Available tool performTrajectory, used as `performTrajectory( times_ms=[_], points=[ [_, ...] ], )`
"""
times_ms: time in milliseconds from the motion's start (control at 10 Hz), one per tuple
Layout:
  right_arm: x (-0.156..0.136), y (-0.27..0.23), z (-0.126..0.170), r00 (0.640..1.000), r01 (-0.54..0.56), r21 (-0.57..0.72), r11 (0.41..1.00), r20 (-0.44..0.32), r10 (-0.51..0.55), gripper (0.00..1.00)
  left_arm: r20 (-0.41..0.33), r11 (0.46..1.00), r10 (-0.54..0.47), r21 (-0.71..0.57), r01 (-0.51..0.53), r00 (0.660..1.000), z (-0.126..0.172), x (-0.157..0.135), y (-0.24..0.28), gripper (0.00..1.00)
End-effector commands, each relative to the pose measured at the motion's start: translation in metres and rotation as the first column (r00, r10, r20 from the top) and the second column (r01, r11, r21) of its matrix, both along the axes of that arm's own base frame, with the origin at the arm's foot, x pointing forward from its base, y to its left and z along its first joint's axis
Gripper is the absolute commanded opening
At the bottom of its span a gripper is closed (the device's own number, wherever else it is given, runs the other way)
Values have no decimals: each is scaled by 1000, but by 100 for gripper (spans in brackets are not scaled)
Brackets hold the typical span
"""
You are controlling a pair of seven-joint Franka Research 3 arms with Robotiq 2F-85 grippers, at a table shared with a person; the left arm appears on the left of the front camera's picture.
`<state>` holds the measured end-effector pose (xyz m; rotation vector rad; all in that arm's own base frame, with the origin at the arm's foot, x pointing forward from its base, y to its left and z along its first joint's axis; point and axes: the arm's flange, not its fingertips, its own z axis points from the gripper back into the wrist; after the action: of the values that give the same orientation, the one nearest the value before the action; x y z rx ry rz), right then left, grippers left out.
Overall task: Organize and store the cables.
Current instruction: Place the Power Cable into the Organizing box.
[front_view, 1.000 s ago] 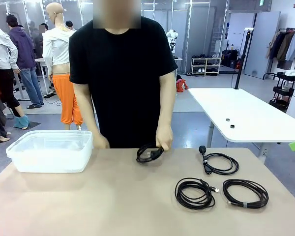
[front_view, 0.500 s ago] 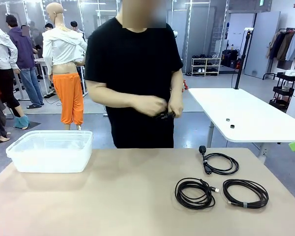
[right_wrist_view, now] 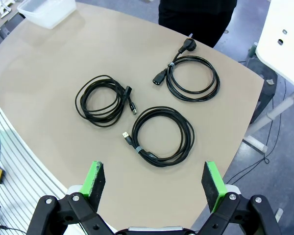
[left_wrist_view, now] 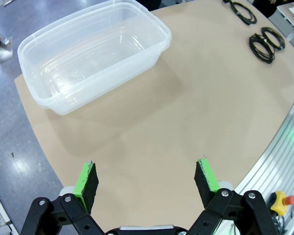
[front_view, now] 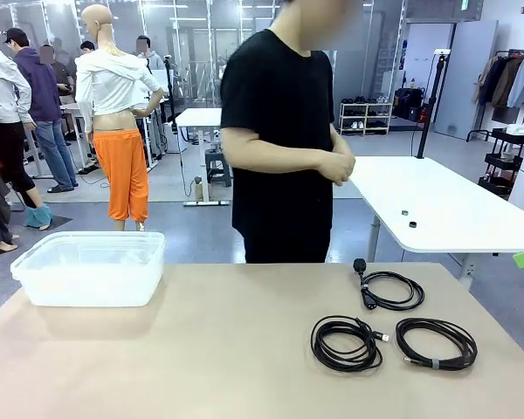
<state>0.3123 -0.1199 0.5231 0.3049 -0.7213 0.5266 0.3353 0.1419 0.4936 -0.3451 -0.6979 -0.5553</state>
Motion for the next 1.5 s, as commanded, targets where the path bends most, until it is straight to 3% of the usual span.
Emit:
performTrajectory(
  times_ms=[0,800,1200,1400],
  points=[
    [-1,-1,0,1000,-9,-2,1000,7,9,100,4,1000,-13,-7,13,1000,-1,0,1,100],
    [0,0,0,1000,0,0,1000,0,0,100,4,1000,-13,-7,13,1000,-1,0,1,100],
    [98,53,6,974,109,-147,983,-183,-135,100,4,1000,-13,-7,13,1000,-1,0,1,100],
    [168,94,-9,926,218,-198,956,-267,-266,100,4,1000,-13,-7,13,1000,-1,0,1,100]
  ],
)
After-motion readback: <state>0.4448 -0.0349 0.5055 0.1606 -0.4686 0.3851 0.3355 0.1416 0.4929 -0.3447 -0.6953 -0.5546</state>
